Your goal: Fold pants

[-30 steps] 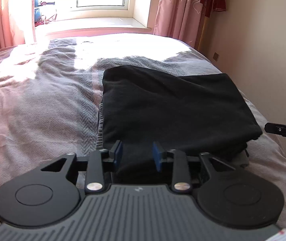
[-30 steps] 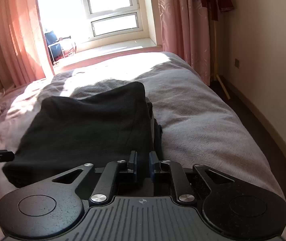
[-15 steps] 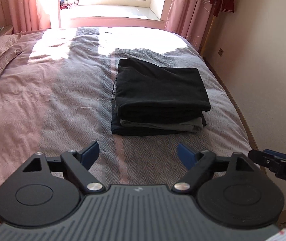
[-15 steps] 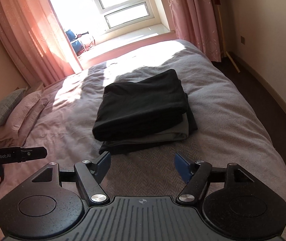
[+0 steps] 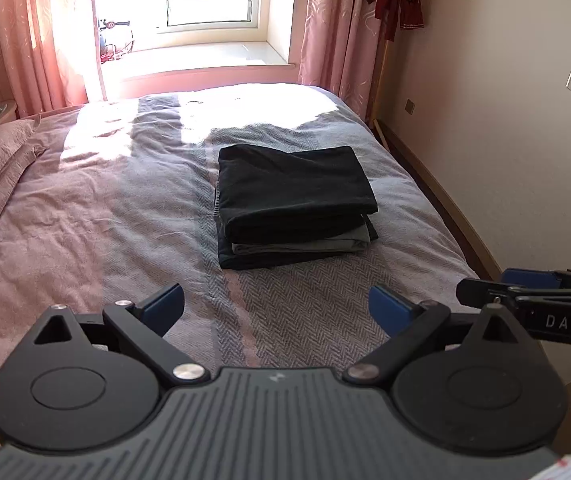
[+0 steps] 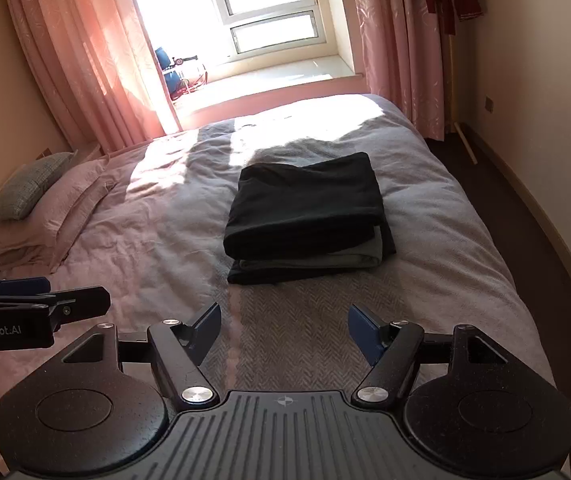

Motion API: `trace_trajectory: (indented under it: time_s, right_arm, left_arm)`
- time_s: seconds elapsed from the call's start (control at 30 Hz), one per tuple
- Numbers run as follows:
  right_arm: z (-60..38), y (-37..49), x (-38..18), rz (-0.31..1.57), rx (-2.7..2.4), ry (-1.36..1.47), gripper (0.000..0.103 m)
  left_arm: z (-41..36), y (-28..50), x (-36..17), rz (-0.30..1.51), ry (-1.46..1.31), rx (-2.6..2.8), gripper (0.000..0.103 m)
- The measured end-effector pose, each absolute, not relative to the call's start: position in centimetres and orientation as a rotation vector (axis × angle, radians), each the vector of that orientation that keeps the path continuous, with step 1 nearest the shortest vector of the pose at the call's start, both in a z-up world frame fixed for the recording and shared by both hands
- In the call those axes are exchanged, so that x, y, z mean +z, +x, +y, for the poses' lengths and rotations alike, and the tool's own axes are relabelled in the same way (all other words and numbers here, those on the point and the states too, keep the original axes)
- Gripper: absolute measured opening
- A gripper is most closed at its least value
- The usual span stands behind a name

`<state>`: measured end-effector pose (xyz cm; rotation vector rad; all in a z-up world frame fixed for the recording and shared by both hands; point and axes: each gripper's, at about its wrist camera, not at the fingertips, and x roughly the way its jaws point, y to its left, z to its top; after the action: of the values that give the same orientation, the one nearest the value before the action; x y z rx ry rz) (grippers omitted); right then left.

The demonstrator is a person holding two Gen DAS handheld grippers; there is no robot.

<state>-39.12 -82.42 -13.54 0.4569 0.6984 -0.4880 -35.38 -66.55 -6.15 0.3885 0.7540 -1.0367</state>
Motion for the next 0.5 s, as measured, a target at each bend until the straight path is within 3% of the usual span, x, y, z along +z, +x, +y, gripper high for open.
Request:
trace_trajectory:
  time_s: [0.5]
  right_arm:
    - [-80.0, -39.5, -12.9, 0.710, -0.466, 0.474, 0.067]
  left_arm:
    - [-64.7, -35.1, -6.2, 0.791, 0.394, -1.037, 0.097]
